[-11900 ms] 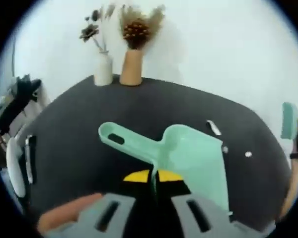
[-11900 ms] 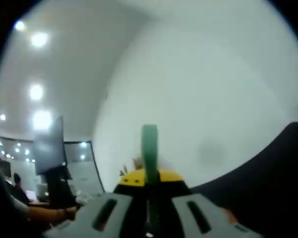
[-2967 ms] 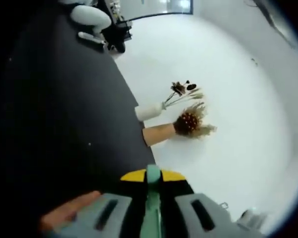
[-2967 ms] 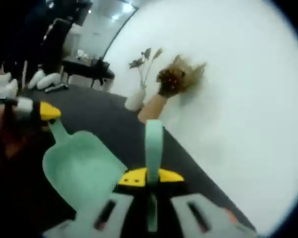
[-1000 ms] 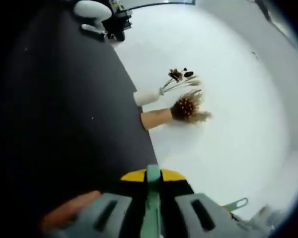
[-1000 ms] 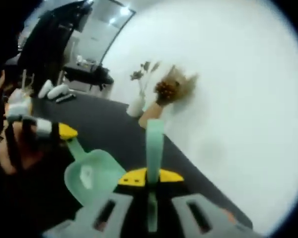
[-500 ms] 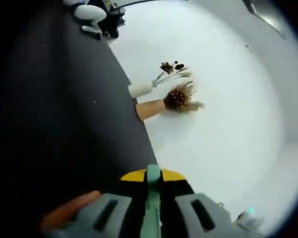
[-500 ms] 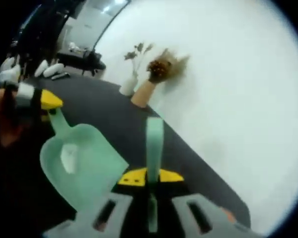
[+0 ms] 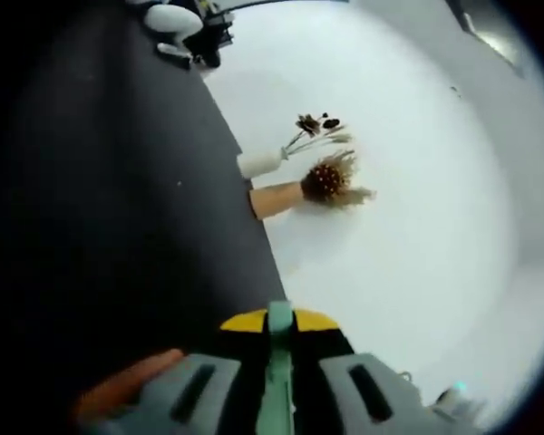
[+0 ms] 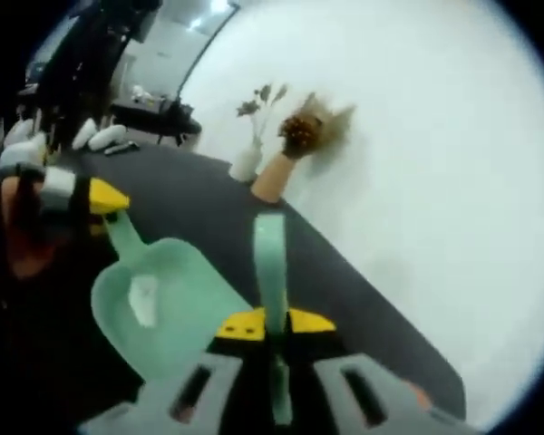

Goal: Pick up the broom and sweep the trash on the tabletop into the dustpan.

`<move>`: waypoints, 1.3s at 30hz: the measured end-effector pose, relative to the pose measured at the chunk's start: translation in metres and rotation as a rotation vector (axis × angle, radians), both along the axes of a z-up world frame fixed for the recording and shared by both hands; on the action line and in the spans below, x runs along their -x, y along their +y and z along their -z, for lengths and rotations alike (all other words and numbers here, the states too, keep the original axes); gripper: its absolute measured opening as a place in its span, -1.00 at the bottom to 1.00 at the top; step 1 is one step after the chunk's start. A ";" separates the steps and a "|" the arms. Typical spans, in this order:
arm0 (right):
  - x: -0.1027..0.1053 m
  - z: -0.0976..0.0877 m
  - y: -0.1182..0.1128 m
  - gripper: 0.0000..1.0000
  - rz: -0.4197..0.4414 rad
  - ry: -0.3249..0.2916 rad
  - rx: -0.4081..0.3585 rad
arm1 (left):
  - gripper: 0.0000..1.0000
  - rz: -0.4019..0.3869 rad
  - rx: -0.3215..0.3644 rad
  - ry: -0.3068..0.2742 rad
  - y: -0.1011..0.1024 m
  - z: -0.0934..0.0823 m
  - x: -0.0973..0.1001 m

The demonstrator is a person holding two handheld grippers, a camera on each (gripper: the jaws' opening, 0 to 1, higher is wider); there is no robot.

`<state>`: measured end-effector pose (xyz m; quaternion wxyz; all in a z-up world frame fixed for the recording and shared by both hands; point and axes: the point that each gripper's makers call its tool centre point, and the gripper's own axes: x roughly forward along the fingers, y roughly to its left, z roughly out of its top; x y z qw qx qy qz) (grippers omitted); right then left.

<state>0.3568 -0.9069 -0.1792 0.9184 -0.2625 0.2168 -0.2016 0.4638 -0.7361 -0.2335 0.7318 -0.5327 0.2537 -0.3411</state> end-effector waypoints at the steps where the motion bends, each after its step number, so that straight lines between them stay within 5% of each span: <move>1: 0.005 -0.007 -0.006 -0.89 0.024 -0.009 0.086 | -0.81 -0.020 0.010 -0.021 0.006 -0.003 -0.001; 3: 0.010 -0.007 -0.010 -0.89 0.039 -0.005 0.146 | -0.81 -0.027 0.013 -0.045 0.009 -0.004 0.001; 7: 0.013 0.007 -0.011 -0.89 0.038 -0.007 -0.005 | -0.81 -0.024 0.024 -0.049 0.007 -0.005 0.002; 10: 0.013 0.009 -0.005 -0.89 0.019 0.010 0.000 | -0.81 -0.030 0.030 -0.064 0.008 -0.006 0.005; 12: 0.008 0.009 0.010 -0.89 -0.039 -0.021 -0.078 | -0.81 -0.034 0.029 -0.084 0.009 -0.007 0.007; 15: 0.009 0.004 0.013 -0.89 -0.039 -0.027 -0.052 | -0.81 -0.035 0.035 -0.084 0.009 -0.007 0.007; 18: 0.011 -0.013 0.015 -0.89 -0.051 -0.107 -0.044 | -0.81 -0.028 0.045 -0.081 0.010 -0.007 0.008; 21: 0.022 -0.030 0.009 -0.89 -0.012 -0.139 0.051 | -0.81 -0.025 0.048 -0.081 0.009 -0.007 0.008; 25: 0.027 -0.027 -0.003 -0.89 0.035 -0.089 0.093 | -0.81 -0.023 0.049 -0.079 0.009 -0.007 0.007; 30: 0.024 0.015 -0.022 -0.89 0.097 0.087 0.050 | -0.81 -0.029 0.051 -0.078 0.010 -0.008 0.006; 39: 0.011 0.015 0.017 -0.89 0.013 0.055 0.018 | -0.81 -0.030 0.051 -0.078 0.010 -0.008 0.005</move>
